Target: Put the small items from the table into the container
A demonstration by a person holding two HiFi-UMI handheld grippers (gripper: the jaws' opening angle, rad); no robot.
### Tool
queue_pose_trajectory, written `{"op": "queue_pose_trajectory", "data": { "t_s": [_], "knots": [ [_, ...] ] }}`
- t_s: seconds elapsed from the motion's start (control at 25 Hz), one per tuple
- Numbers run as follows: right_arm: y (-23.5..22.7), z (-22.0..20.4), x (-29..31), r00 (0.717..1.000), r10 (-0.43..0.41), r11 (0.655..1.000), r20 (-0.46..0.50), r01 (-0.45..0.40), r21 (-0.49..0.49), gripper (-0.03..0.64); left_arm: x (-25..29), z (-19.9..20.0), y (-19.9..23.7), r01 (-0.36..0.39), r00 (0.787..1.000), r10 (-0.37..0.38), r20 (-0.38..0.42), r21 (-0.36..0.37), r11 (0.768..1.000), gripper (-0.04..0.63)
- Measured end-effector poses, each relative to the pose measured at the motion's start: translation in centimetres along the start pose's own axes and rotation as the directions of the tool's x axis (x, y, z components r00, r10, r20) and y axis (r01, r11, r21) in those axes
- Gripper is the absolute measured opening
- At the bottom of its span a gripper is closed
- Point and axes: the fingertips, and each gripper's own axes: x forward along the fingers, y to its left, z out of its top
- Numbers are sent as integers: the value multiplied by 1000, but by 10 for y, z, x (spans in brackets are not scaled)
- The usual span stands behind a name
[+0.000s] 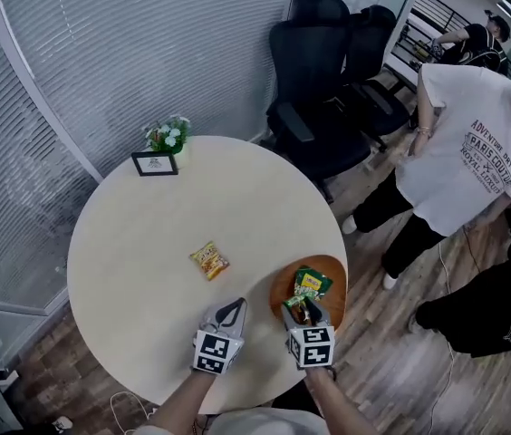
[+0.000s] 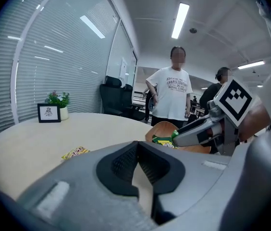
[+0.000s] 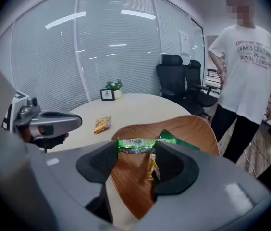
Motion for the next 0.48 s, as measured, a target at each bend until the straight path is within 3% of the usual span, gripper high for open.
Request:
{"op": "queue_pose_trajectory", "data": {
  "t_s": [0.24, 0.48],
  "knots": [
    [-17, -14, 3, 999, -10, 996, -45, 14, 88, 247, 4, -7, -13, 9, 999, -9, -31, 0, 1000, -4],
    [-23, -13, 4, 999, -25, 995, -27, 28, 95, 270, 3, -10, -11, -3, 1000, 2, -30, -10, 1000, -3]
  ]
}}
